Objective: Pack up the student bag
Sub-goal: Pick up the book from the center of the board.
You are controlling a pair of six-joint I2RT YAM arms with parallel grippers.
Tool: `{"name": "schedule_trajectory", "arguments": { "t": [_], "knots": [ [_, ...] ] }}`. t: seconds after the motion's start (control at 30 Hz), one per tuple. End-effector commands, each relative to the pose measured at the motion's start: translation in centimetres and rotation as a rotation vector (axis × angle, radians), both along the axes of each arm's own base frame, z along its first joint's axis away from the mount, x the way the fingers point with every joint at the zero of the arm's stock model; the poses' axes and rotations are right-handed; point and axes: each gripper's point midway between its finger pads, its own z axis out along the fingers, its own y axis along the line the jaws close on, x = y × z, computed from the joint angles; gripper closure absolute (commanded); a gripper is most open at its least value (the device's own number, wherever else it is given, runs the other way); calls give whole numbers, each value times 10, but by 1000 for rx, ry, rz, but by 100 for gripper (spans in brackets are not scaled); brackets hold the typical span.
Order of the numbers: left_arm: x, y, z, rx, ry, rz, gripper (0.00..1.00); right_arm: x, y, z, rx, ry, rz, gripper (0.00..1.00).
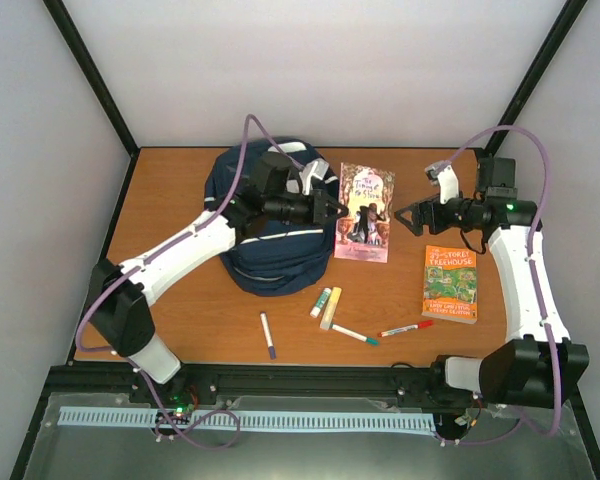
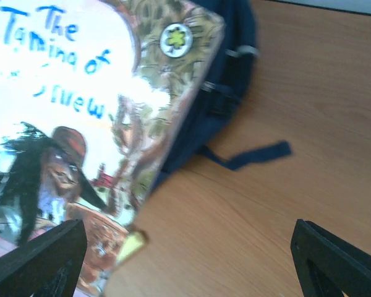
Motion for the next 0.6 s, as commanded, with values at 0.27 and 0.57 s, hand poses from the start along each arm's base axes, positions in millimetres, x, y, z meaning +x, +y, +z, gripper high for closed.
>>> {"name": "schedule_trajectory", "arguments": {
  "t": [0.27, 0.57],
  "knots": [
    [-36, 12, 79, -167, -188, -118, 99, -42, 71, 79, 618, 14, 464, 11],
    [-38, 6, 86, -240, -206, -146, 99, -53, 77, 90, 780, 96, 519, 15]
  ]
}}
